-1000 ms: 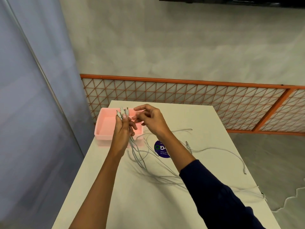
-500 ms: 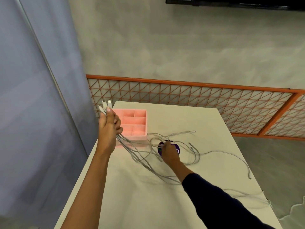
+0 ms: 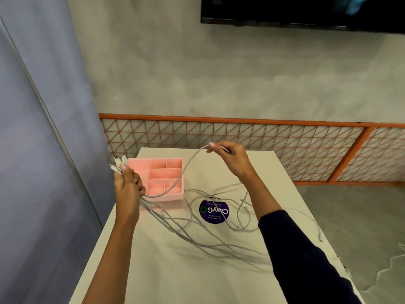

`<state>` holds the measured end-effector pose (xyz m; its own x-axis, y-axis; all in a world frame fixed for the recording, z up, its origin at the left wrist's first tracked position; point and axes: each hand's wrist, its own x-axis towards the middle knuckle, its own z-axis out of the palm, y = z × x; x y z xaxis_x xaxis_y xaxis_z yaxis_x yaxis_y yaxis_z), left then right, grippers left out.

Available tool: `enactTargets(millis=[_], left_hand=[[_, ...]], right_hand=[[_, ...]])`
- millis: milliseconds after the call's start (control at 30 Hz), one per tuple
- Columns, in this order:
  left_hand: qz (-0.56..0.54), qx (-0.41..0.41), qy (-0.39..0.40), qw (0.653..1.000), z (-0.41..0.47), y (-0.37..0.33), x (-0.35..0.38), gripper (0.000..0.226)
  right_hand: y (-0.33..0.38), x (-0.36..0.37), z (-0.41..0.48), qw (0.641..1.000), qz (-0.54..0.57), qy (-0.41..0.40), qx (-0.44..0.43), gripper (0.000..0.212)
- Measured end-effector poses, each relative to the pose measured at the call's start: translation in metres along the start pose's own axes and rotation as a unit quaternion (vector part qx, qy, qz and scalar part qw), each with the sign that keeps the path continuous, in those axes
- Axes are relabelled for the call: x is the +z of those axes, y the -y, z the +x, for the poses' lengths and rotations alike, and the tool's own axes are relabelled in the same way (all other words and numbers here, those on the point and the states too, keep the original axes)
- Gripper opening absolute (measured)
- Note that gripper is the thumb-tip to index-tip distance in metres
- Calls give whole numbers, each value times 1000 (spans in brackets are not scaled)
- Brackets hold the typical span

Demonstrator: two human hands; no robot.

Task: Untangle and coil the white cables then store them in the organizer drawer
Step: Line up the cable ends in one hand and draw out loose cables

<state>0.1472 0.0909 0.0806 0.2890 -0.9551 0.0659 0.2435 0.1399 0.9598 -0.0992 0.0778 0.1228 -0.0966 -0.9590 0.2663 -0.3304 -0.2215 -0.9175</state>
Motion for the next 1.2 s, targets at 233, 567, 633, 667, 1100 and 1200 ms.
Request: enactTargets(millis=[233,567,633,667,1100,1200], left_hand=[[-53,-4,8,999,1,-1,7,36],[-126,-20,95,987,-6,-12,32,39],[-131,-16,85,988,-5,-12,28,39],[-135,-15,79,988,-4,-11,25,39],[-162,4,-21,987,23,-20,-7,35],[-151,4,-26,988,23,-17,-6,36]], right_hand=[[-41,1,-27,728,-432,452,280,42],[-26,109,-72,927,-137,343,67,32],[-36,113,-79,932,-129,328,85,38],[-39,113,-83,933,-132,323,92,41],[-156,43,-143,900,-309,215,220,50],[-173,29,-158,898,-296,169,279,79]])
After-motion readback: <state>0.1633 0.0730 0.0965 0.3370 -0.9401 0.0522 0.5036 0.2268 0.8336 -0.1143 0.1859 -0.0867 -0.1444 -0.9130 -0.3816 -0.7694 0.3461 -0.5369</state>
